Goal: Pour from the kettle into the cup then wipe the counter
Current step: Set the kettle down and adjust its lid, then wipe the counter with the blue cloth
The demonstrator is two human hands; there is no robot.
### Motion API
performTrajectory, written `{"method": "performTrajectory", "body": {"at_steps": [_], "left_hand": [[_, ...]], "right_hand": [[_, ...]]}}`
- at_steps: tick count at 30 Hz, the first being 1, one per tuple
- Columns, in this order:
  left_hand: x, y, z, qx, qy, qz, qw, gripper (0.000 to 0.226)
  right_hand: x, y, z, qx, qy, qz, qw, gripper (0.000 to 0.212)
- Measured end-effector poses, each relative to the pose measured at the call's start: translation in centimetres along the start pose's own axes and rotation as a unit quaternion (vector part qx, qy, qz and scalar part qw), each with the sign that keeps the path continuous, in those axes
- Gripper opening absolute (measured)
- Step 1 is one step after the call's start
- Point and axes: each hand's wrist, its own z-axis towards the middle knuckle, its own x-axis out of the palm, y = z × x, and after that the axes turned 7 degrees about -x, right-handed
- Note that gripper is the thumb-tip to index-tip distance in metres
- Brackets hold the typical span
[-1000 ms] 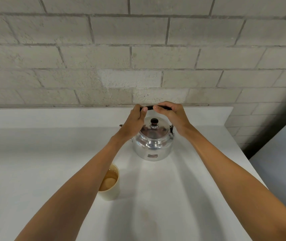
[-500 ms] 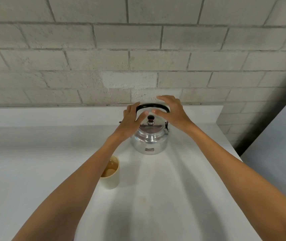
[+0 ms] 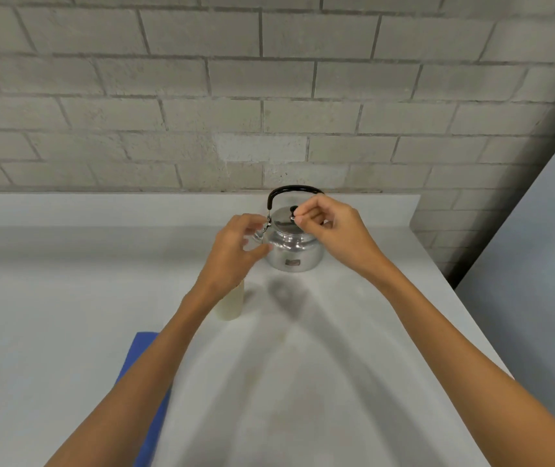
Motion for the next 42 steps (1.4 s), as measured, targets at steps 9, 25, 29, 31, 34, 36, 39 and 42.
{"method": "performTrajectory", "body": {"at_steps": [9,25,29,31,34,36,39,42], "left_hand": [[-2.4,0.3,-10.4,-0.068,-0.036,-0.026,0.997,0.020],[-6.0,7.2,-21.0,-0.326,-0.088,0.157,0.928,0.032],[-7.0,8.4,-22.5,-0.425,-0.071,0.209,0.878,0.056],[-7.4,8.8,-22.7,-0.451,-0.060,0.229,0.861,0.067],[-7.9,9.4,-22.6,-0.465,-0.058,0.230,0.853,0.084],[-8.3,9.8,-22.4,-0.477,-0.059,0.187,0.857,0.090],[-9.0,10.1,-21.9,-0.510,-0.034,0.125,0.850,0.075],[-9.7,10.3,-21.3,-0.532,0.002,0.091,0.842,0.052]], "right_hand": [[4.6,1.1,-7.5,0.062,0.041,0.056,0.996,0.004],[19.0,-1.0,-11.1,0.178,0.211,0.025,0.961,0.031],[22.5,-1.1,-9.9,0.188,0.247,-0.023,0.950,0.064],[23.8,-1.0,-9.2,0.201,0.258,-0.047,0.944,0.079],[25.3,-0.4,-8.3,0.217,0.272,-0.054,0.936,0.096],[26.1,-0.1,-7.8,0.230,0.271,-0.060,0.933,0.101],[26.7,0.1,-7.3,0.262,0.263,-0.061,0.926,0.099],[26.7,0.0,-6.8,0.310,0.258,-0.019,0.915,0.081]]}}
